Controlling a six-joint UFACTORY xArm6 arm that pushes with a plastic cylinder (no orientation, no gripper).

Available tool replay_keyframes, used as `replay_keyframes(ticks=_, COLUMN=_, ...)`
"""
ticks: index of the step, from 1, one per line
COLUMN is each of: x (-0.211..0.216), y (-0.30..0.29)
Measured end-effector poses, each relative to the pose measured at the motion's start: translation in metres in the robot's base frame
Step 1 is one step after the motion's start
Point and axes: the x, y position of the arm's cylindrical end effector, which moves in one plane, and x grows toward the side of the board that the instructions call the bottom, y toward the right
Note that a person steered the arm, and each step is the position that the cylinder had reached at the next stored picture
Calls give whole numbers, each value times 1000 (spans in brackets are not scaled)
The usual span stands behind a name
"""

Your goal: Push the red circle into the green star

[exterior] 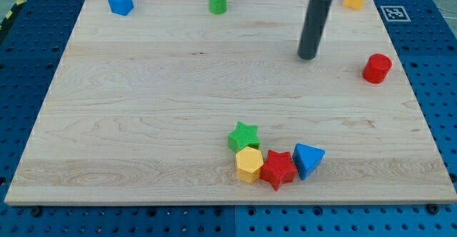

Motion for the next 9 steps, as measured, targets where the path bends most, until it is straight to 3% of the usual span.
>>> replay_keyframes(ticks=3, x=18, y=118)
replay_keyframes(ticks=9, x=75, y=73)
